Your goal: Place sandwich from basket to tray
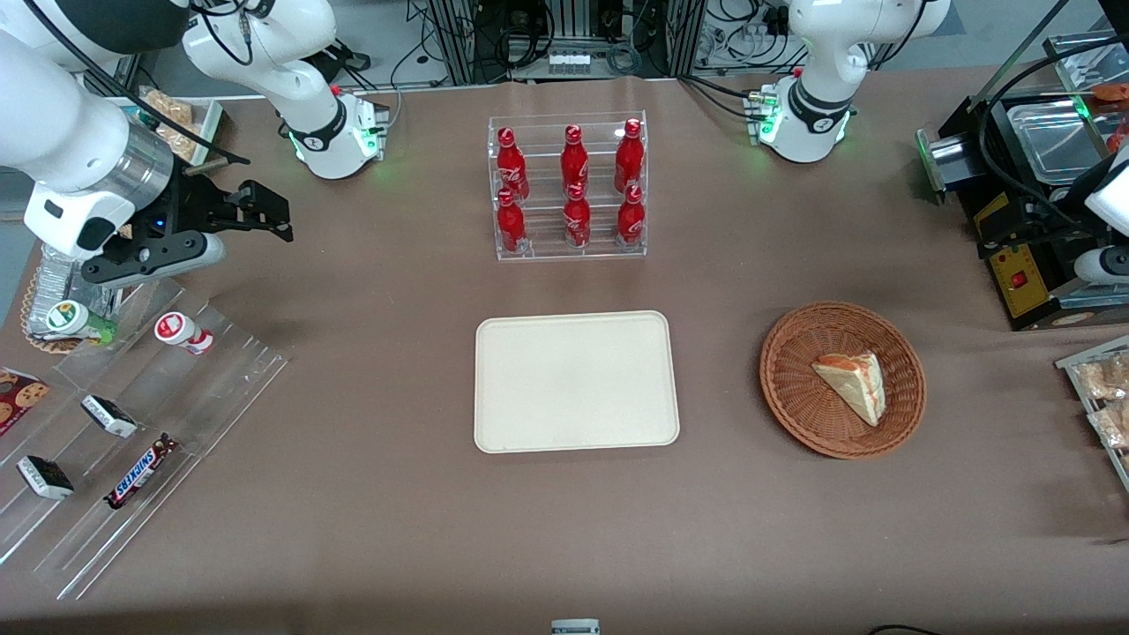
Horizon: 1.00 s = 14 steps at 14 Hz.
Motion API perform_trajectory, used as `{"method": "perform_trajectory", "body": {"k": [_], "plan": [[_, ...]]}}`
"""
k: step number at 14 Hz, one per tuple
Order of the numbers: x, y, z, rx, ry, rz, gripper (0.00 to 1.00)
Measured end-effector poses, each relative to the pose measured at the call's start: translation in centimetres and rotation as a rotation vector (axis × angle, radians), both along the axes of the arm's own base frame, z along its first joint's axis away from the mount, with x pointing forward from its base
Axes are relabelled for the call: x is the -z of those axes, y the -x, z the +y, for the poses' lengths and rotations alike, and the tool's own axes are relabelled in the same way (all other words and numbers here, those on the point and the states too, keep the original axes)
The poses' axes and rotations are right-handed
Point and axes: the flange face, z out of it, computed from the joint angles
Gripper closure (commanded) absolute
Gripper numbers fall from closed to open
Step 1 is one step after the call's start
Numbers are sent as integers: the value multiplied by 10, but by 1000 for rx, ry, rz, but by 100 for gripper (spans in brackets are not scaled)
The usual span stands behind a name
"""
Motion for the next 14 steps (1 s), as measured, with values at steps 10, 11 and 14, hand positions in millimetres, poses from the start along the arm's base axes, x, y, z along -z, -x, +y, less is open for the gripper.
{"method": "perform_trajectory", "body": {"k": [10,11,14], "plan": [[5,5,0,-1,0,49,0],[11,7,0,-3,0,72,0],[63,0,-1,-3,-1,102,0]]}}
